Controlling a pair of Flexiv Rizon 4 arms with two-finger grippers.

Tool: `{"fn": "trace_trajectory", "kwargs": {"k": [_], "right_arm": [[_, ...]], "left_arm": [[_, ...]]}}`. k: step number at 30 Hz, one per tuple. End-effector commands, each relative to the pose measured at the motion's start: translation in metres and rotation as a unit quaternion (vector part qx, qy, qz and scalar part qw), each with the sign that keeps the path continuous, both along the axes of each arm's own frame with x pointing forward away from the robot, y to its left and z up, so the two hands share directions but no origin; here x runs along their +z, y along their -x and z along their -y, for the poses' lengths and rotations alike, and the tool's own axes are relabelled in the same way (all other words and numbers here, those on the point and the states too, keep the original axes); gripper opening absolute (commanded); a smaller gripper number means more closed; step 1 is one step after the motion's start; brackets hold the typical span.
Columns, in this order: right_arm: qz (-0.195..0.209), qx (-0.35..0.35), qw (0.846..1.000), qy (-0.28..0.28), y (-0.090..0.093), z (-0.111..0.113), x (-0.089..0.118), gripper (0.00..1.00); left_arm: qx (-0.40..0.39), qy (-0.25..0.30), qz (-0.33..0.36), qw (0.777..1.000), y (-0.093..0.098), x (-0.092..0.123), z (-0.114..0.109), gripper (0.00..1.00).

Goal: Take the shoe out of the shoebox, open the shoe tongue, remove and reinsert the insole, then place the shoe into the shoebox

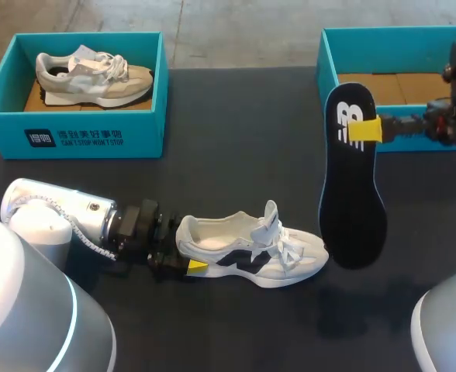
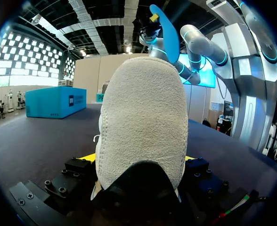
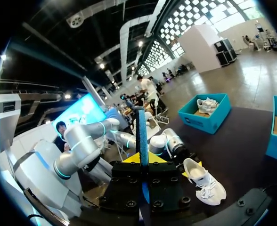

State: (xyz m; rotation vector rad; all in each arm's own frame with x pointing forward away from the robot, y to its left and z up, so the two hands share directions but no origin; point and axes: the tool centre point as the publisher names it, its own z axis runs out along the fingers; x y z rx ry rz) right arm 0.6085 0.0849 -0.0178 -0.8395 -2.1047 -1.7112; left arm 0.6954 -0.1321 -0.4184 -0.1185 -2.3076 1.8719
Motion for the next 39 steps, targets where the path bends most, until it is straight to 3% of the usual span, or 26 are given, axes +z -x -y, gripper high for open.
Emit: {"fn": "trace_trajectory", "kwargs": {"k": [1,16,17,19,20,21,30,39], "right_arm": [[0.028,-0.069,0.994,-0.082,0.025,0.006,-0.019,0.0],[0.028,-0.069,0.994,-0.082,0.025,0.006,-0.019,0.0],[0.028,-0.069,0.994,-0.082,0.025,0.006,-0.019,0.0],[0.028,-0.069,0.994,-0.082,0.025,0.006,-0.019,0.0],[0.028,-0.069,0.994,-0.082,0.025,0.006,-0.019,0.0],[0.028,-0.069,0.994,-0.082,0.025,0.006,-0.019,0.0],[0.028,-0.069,0.994,-0.082,0.025,0.006,-0.019,0.0],[0.028,-0.069,0.994,-0.082,0.025,0.006,-0.019,0.0]], "left_arm": [[0.0,0.0,0.0,1.0,0.0,-0.001,0.001,0.0],[-0.005,-0.009,0.014,1.0,-0.002,0.005,0.0,0.0],[-0.006,-0.011,0.014,1.0,-0.002,0.005,0.0,0.08],[-0.006,-0.015,0.018,1.0,-0.003,0.006,-0.002,0.4],[-0.007,-0.015,0.019,1.0,-0.004,0.007,-0.002,0.62],[-0.007,-0.016,0.02,1.0,-0.004,0.008,-0.003,1.0],[-0.01,-0.026,0.022,0.999,-0.006,0.005,-0.01,1.0],[-0.003,-0.041,0.036,0.998,-0.003,0.021,-0.028,1.0]]}}
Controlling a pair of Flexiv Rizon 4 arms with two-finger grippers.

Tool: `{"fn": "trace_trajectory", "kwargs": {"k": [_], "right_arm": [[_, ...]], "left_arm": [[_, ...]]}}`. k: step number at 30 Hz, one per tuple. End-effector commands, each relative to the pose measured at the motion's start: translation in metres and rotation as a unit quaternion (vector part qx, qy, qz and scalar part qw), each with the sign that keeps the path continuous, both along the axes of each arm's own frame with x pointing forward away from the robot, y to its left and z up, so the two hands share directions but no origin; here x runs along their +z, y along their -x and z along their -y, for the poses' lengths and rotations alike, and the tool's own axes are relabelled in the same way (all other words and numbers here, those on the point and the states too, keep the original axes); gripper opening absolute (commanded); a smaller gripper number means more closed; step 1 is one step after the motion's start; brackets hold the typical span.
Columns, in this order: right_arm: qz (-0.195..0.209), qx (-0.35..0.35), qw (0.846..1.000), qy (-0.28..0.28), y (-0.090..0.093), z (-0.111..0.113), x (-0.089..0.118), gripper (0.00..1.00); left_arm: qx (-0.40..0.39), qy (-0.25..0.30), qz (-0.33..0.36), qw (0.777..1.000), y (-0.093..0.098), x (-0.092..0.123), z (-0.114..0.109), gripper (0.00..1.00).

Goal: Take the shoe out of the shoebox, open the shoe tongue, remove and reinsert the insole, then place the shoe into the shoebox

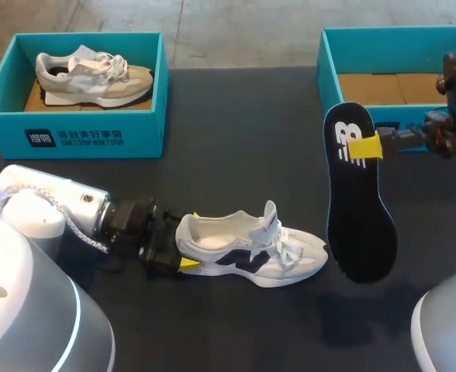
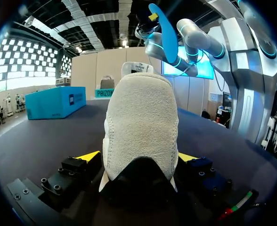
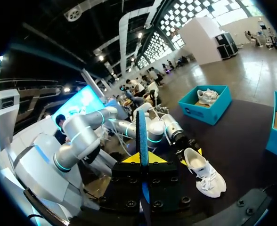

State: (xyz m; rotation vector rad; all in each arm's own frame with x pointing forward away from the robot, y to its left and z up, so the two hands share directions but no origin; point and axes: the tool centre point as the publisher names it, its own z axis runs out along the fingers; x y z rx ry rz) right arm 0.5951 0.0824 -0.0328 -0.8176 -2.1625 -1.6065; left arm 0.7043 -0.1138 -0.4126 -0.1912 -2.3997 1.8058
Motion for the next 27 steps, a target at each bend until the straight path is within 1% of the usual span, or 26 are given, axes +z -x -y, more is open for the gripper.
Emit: {"fn": "trace_trajectory", "kwargs": {"k": [1,12,18,27], "right_arm": [[0.039,-0.092,0.988,-0.116,0.012,0.004,-0.004,0.0],[0.039,-0.092,0.988,-0.116,0.012,0.004,-0.004,0.0],[0.039,-0.092,0.988,-0.116,0.012,0.004,-0.004,0.0],[0.039,-0.092,0.988,-0.116,0.012,0.004,-0.004,0.0]], "left_arm": [[0.006,-0.009,0.008,1.0,0.006,0.018,-0.012,1.0],[-0.003,-0.051,0.04,0.998,0.012,0.047,-0.032,1.0],[-0.008,-0.101,0.056,0.993,0.014,0.056,-0.04,1.0],[-0.011,-0.181,0.082,0.98,0.008,0.074,-0.047,1.0]]}}
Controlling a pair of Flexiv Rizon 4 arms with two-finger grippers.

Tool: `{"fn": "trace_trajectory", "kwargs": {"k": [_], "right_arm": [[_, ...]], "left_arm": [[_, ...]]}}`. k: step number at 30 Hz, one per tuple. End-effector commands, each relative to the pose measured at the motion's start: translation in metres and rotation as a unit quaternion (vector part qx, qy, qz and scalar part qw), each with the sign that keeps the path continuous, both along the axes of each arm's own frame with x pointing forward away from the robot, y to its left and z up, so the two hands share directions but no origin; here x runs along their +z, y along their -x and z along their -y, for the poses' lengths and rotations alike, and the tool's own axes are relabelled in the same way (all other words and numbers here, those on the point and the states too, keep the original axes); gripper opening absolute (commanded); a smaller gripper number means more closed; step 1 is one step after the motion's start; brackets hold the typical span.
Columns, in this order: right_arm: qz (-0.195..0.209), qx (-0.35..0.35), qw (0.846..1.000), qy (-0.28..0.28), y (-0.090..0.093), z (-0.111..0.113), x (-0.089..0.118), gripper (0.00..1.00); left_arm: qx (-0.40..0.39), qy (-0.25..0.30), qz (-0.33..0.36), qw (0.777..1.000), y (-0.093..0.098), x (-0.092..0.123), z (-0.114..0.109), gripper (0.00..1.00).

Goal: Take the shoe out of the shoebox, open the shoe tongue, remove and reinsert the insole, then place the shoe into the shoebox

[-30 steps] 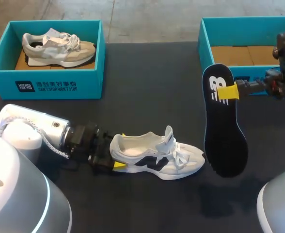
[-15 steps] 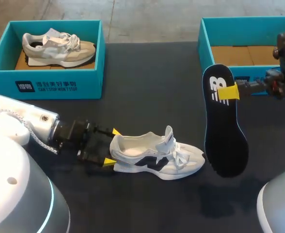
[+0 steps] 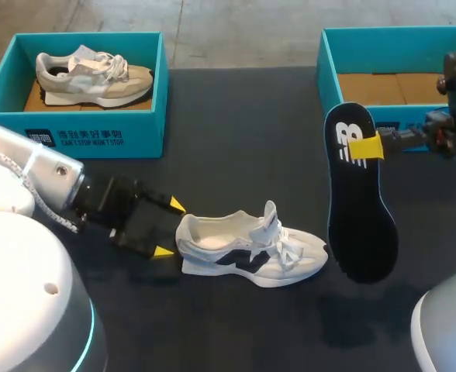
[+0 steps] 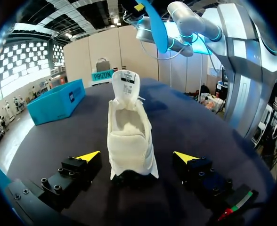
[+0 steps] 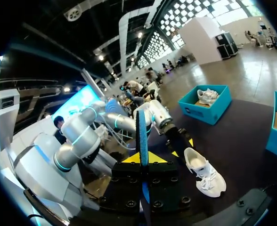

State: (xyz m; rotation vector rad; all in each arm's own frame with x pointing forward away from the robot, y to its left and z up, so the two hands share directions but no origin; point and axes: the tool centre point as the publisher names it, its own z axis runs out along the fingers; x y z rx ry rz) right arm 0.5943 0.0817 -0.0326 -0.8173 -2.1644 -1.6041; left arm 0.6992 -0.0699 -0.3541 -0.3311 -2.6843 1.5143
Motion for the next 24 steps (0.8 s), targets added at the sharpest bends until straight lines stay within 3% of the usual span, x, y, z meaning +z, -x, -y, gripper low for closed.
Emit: {"fn": "trace_trajectory", "kwargs": {"k": [1,15,24], "right_arm": [[0.039,-0.093,0.988,-0.117,0.011,0.003,-0.004,0.0],[0.039,-0.093,0.988,-0.117,0.011,0.003,-0.004,0.0],[0.039,-0.093,0.988,-0.117,0.011,0.003,-0.004,0.0]], "left_arm": [[0.002,-0.067,0.01,0.998,0.001,0.018,-0.004,1.0],[-0.043,-0.217,0.017,0.975,-0.009,0.042,-0.004,1.0],[-0.046,-0.269,0.017,0.962,-0.006,0.049,0.0,1.0]]}}
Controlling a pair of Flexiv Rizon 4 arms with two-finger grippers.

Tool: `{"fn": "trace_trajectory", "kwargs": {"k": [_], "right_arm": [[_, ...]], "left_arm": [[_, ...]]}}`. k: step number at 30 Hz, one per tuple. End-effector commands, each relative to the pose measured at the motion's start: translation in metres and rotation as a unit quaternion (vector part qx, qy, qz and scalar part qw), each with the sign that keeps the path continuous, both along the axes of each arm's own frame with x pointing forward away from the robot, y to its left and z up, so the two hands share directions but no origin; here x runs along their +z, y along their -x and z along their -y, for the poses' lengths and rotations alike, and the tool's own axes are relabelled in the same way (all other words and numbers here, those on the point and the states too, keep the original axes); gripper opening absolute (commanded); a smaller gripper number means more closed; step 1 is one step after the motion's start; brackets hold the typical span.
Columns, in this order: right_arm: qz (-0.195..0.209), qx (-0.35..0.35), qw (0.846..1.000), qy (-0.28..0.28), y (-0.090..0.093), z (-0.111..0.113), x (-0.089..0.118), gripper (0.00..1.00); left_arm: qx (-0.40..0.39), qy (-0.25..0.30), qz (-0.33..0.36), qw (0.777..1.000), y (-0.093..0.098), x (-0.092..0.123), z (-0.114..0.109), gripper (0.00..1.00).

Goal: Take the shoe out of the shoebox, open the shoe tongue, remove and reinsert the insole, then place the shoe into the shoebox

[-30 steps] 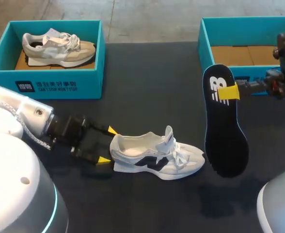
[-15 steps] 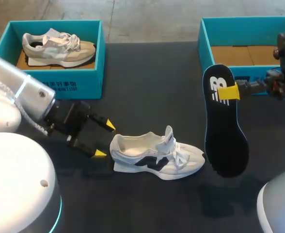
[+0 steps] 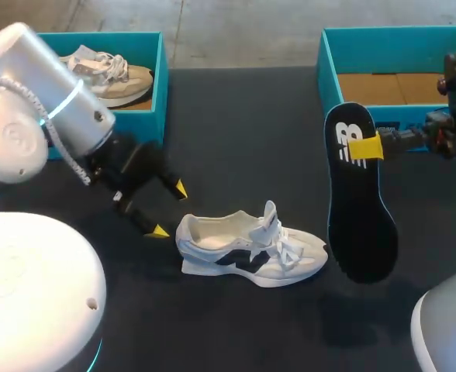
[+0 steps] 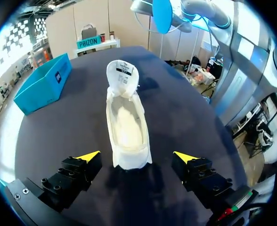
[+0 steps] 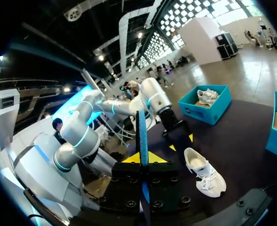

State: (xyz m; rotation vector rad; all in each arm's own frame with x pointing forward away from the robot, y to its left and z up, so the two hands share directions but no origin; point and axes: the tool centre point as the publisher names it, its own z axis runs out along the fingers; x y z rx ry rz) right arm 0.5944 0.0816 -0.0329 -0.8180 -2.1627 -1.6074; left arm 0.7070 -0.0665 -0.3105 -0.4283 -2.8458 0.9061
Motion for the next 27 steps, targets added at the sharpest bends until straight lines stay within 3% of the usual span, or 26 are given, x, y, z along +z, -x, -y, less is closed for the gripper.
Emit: {"fn": "trace_trajectory", "kwargs": {"k": [1,20,27], "right_arm": [[0.039,-0.092,0.988,-0.116,0.011,0.003,-0.004,0.0],[0.039,-0.092,0.988,-0.116,0.011,0.003,-0.004,0.0],[0.039,-0.092,0.988,-0.116,0.011,0.003,-0.004,0.0]], "left_arm": [[-0.003,-0.071,0.017,0.997,0.003,0.006,0.004,1.0],[0.005,-0.175,0.04,0.984,0.004,0.026,0.007,1.0],[-0.005,-0.196,0.054,0.979,0.005,0.023,0.012,1.0]]}}
